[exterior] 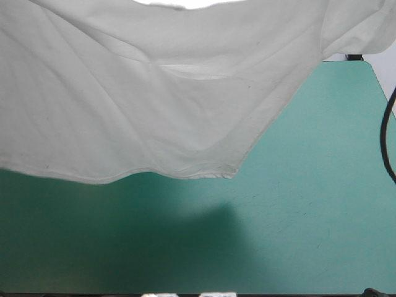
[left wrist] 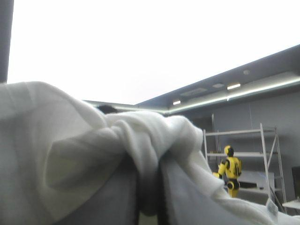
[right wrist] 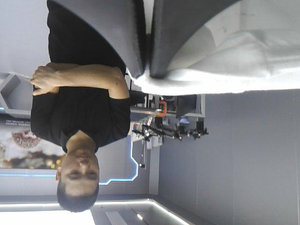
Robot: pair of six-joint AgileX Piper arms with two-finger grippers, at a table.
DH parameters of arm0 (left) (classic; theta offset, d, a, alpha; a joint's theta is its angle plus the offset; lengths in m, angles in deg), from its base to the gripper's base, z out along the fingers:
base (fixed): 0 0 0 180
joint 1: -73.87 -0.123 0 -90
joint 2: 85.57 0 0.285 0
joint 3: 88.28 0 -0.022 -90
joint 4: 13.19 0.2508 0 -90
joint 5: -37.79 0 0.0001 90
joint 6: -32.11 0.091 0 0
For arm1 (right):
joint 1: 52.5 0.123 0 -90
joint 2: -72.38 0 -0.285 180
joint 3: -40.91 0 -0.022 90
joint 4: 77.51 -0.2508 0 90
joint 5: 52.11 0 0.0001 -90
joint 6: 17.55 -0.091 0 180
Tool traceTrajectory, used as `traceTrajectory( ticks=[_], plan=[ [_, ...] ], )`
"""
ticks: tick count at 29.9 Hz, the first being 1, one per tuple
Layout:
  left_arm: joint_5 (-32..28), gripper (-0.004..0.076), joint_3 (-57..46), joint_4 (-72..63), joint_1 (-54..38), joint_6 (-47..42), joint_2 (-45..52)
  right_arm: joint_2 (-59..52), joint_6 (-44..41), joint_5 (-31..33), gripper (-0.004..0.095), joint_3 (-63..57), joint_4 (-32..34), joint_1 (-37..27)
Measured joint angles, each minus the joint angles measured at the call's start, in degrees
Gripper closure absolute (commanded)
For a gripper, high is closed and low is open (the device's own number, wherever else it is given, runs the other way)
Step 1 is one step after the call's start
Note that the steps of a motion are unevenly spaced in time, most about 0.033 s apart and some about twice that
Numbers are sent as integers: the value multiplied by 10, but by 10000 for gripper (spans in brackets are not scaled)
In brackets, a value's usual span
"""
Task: Fold the cloth
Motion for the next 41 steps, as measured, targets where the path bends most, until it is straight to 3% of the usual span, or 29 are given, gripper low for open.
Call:
traceTrajectory(
  ticks=[5, 11, 16, 21, 25, 30, 36, 41],
  plan=[
    [9, 733, 6, -5, 0, 2, 10, 0, 0, -2, 925, 1, -3, 0],
    [133, 733, -7, 2, 0, 2, 7, -1, -10, 97, 925, -19, 2, 0],
    [229, 733, -66, 6, 0, 2, -8, -1, -42, 96, 925, -85, 11, 0],
    [268, 733, -175, 42, 0, 2, -34, 9, -76, 96, 925, -217, 65, 0],
    [262, 733, -291, 123, 0, 2, -71, 47, -107, 90, 926, -348, 100, -19],
    [232, 733, -389, 189, 0, 1, -144, 110, -142, 13, 925, -441, 53, -81],
    [152, 733, -414, 234, 0, -14, -238, 188, -148, -57, 925, -447, 6, -157],
    [95, 733, -414, 278, 0, -53, -303, 249, -123, -72, 925, -447, -46, -201]
  ],
)
